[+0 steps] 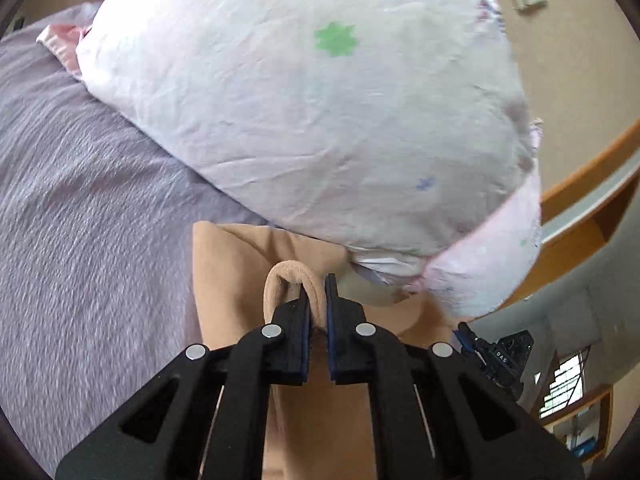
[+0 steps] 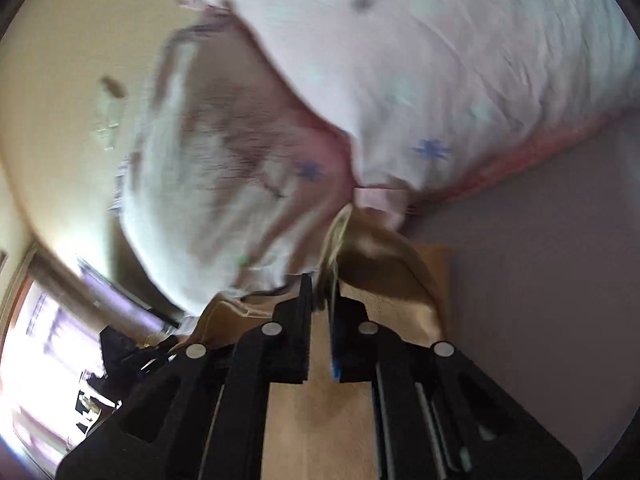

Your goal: Fold small clothes

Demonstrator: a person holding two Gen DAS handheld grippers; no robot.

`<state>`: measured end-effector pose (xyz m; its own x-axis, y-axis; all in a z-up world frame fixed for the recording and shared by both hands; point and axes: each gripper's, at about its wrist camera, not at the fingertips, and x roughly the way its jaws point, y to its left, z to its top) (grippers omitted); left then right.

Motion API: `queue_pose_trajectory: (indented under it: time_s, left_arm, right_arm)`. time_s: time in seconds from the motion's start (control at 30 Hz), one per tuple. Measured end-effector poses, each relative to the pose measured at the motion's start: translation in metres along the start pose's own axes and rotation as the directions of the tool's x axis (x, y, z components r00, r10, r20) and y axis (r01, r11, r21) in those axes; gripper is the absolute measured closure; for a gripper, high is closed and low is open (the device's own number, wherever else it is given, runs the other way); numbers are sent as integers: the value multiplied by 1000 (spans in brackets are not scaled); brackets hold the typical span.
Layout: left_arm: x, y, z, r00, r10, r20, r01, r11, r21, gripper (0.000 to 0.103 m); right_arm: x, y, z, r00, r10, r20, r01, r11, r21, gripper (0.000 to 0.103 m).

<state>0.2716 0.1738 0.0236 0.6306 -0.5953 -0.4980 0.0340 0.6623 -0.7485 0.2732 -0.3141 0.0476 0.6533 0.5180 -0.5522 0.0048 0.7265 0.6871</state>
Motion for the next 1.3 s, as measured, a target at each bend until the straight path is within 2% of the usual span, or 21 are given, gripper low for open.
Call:
queue_pose_trajectory:
  time_s: [0.03,0.07,0.1,0.13,0.17,0.2,0.23,0.3,0.33,0.5,0.6,0.63,0.73,0.77,0.8,0.83,0.9,1.0,1.13,1.23,1.3]
  left_arm:
    - [4,8,2,1000,-2,-7,2,1000,-26,97]
    - [5,13,3,1000,-13,-8,13,999,-42,97]
    - [3,15,3,1000,-29,-4,29,998,-49,97]
    - [0,15,3,999,-45,1,45,998,-49,97]
    - [-7,15,1,999,-49,11,50,998,-43,96]
    - [-14,14,-1,998,-56,14,56,998,-36,91]
    - [-22,12,-4,999,-44,16,44,999,-27,81]
    - [-40,10,-14,1000,2,30,-1,1000,-6,23]
    - [-47,10,-19,999,23,37,-23,1000,1,18]
    - [-51,10,-49,991,101,-90,-99,995,25,18]
    - [-45,6,-74,977,146,-155,-139,989,55,18]
    - [-44,7,-79,975,156,-160,-149,987,56,18]
    - [-46,2,-88,975,199,-94,-194,979,61,20]
    - [-46,3,-89,978,190,-81,-188,982,26,37]
    - [-42,10,-91,983,145,-115,-150,988,-32,66]
    - [-33,14,-94,983,108,-149,-123,988,-98,75]
    - [-32,16,-93,987,76,-145,-98,984,-147,81]
    - [-39,-6,-83,993,-12,-121,-8,986,-166,84]
    - [-34,-87,-73,990,-86,-111,87,996,3,84]
    - [10,-164,-91,969,-154,-194,183,973,142,85]
    - [58,-207,-118,933,-207,-295,268,945,186,85]
  right_arm:
    - [10,-13,0,999,-48,-13,49,998,42,71]
    - [15,-22,3,996,-86,-22,87,993,79,48]
    - [15,-26,5,997,-78,-13,79,992,100,38]
    - [9,-26,6,998,-57,11,56,993,107,20]
    - [0,-24,7,999,-28,40,24,994,102,16]
    - [-11,-19,6,998,8,67,-14,996,87,15]
    - [-20,-14,3,996,35,78,-40,997,66,14]
    - [-36,-2,-5,995,54,82,-55,998,11,12]
    - [-42,2,-11,994,70,85,-68,997,-22,10]
    - [-54,7,-44,984,128,127,-109,983,-146,8]
    - [-46,6,-49,990,126,67,-117,985,-125,8]
    - [-43,7,-50,990,132,52,-125,984,-129,8]
    - [-44,11,-51,989,137,62,-126,981,-150,8]
    - [-45,11,-51,987,146,63,-136,980,-145,7]
    - [-46,9,-51,986,156,65,-146,980,-136,7]
    - [-48,8,-51,984,162,69,-152,980,-126,7]
    - [-50,2,-50,982,169,79,-161,982,-102,7]
    - [-54,-5,-47,980,176,93,-170,983,-65,6]
    - [-68,-10,-42,971,176,161,-170,984,-49,6]
    - [-78,-16,-38,966,156,206,-150,988,-45,6]
    - [-82,-22,-36,966,139,219,-134,990,-36,7]
